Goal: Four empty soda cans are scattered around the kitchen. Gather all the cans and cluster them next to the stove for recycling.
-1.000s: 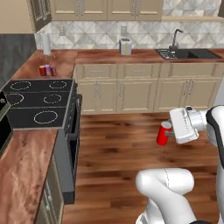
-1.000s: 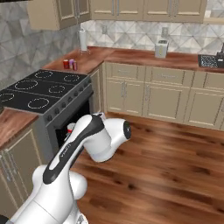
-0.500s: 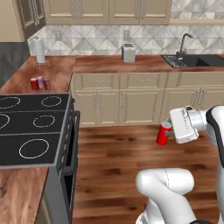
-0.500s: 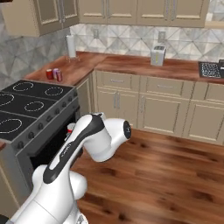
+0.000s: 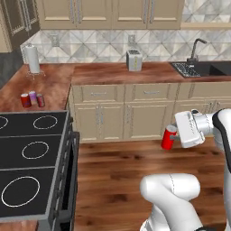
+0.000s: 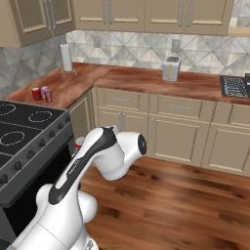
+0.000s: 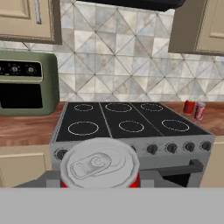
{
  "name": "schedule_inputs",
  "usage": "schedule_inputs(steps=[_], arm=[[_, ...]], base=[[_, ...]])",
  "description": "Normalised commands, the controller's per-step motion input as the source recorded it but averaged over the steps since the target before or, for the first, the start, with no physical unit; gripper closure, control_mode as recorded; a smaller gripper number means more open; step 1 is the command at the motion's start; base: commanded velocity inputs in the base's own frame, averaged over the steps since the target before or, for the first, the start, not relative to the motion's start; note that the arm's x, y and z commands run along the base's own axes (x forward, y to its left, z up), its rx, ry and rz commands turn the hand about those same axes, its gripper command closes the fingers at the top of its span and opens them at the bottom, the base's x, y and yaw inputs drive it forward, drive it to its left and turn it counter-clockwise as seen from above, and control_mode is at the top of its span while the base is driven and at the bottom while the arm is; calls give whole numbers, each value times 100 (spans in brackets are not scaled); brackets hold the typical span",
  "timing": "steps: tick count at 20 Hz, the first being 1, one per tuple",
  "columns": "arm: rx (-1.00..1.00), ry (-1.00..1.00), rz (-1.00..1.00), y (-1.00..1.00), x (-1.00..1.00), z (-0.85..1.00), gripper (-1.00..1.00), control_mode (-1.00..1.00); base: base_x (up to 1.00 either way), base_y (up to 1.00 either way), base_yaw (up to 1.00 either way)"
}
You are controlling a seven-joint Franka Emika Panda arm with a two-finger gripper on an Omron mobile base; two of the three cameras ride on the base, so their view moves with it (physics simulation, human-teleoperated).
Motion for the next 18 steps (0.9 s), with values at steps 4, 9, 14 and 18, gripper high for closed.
schedule_inputs(steps=[4,9,14,18], arm=[[0,0,0,0,0,0,100,100],[0,0,0,0,0,0,100,100],[0,0,0,0,0,0,100,100],[0,0,0,0,0,0,100,100]], base=[[66,0,-4],[65,0,-3],[66,0,-2],[62,0,0]])
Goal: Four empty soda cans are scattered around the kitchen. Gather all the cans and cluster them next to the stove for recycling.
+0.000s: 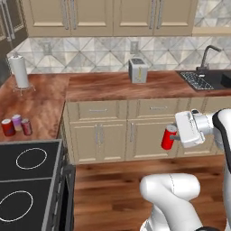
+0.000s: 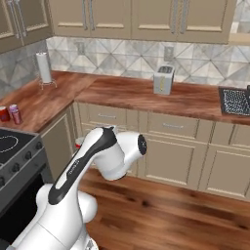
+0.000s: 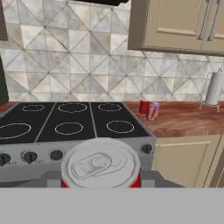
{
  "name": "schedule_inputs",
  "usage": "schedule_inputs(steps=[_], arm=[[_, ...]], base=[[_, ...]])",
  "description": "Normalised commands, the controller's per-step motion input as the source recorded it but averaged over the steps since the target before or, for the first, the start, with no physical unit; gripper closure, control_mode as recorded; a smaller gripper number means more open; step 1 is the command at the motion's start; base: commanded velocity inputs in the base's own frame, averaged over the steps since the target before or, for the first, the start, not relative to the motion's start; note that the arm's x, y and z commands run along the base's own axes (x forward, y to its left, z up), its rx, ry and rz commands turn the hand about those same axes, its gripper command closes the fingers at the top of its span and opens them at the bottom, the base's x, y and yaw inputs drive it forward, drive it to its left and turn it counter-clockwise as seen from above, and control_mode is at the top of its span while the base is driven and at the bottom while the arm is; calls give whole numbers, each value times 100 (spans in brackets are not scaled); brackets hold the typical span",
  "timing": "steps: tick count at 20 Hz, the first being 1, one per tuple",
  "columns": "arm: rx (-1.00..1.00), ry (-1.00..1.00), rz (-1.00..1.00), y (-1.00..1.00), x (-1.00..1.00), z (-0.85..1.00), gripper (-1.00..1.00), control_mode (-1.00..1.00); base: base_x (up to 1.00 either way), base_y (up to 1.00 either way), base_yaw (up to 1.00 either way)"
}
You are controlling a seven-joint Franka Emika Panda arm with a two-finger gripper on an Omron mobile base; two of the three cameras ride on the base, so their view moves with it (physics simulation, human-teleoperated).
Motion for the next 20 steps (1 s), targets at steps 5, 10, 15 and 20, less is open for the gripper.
schedule_inputs(steps=[5,10,15,20], arm=[[0,0,0,0,0,0,100,100],[0,0,0,0,0,0,100,100],[0,0,0,0,0,0,100,100],[0,0,0,0,0,0,100,100]], base=[[54,1,12],[33,3,28],[24,0,36],[25,0,39]])
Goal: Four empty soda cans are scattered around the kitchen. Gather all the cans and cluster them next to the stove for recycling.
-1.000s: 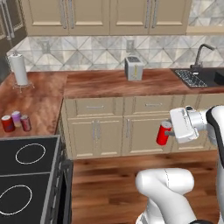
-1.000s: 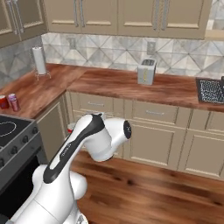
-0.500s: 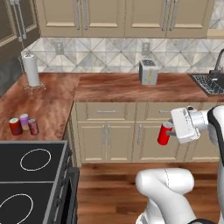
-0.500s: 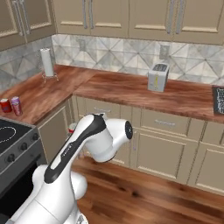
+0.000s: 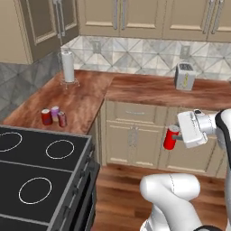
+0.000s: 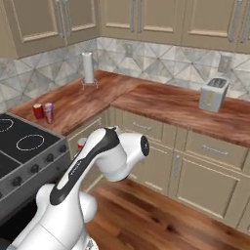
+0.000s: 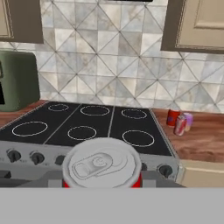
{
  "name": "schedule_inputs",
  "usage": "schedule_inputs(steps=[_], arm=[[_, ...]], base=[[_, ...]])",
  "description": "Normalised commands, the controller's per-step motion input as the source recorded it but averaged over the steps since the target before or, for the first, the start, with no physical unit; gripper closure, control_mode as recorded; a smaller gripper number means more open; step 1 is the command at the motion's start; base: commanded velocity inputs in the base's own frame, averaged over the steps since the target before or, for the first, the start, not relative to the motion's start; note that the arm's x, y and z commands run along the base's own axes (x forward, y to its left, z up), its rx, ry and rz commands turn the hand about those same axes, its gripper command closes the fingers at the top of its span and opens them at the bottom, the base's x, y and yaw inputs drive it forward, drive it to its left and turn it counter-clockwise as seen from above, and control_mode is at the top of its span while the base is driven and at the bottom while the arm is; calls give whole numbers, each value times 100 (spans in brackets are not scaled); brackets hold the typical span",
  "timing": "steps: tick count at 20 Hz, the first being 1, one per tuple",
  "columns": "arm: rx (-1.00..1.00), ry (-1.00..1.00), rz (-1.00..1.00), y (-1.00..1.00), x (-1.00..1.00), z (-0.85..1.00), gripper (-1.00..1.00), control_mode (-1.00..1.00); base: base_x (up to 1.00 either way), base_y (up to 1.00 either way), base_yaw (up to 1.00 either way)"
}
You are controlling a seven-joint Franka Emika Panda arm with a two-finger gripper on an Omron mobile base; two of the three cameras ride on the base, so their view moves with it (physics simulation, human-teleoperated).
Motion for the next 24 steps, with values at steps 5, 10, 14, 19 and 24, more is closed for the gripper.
schedule_inputs(steps=[5,10,14,19,24], arm=[[0,0,0,0,0,0,100,100],[0,0,0,0,0,0,100,100],[0,0,0,0,0,0,100,100],[0,0,0,0,0,0,100,100],[0,0,0,0,0,0,100,100]], base=[[29,0,40],[51,-13,32],[72,-29,18],[74,-25,14],[49,-2,11]])
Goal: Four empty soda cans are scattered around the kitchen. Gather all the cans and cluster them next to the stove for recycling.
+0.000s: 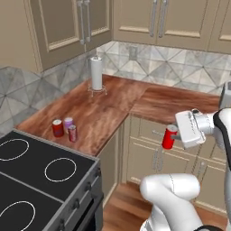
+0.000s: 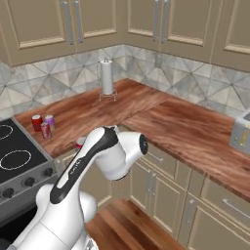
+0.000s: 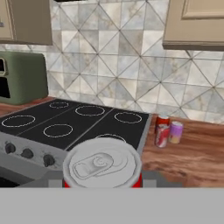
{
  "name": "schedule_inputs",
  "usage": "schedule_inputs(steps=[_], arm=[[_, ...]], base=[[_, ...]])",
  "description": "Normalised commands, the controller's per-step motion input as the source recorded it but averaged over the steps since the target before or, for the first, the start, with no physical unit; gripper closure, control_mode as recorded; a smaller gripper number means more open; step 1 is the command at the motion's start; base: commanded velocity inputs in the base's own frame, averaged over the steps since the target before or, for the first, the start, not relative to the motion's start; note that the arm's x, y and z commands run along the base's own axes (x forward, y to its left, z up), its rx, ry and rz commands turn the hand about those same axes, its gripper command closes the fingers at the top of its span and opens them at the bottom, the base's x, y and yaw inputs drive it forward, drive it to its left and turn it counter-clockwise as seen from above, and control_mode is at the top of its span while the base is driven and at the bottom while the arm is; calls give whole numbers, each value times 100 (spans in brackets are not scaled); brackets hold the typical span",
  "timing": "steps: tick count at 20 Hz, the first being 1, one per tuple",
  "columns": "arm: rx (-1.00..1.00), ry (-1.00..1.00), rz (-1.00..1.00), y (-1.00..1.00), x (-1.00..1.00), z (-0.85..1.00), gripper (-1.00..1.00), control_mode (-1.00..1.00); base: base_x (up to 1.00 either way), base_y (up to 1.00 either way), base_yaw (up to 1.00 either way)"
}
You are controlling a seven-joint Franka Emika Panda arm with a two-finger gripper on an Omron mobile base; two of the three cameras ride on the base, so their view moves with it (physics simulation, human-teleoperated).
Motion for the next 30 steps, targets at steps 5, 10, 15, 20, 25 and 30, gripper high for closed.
schedule_inputs(steps=[5,10,15,20,25,30], arm=[[0,0,0,0,0,0,100,100],[0,0,0,0,0,0,100,100],[0,0,0,0,0,0,100,100],[0,0,0,0,0,0,100,100],[0,0,0,0,0,0,100,100],[0,0,0,0,0,0,100,100]], base=[[51,0,30],[45,-3,39],[39,-9,40],[35,-12,39],[27,-12,36],[13,-19,28]])
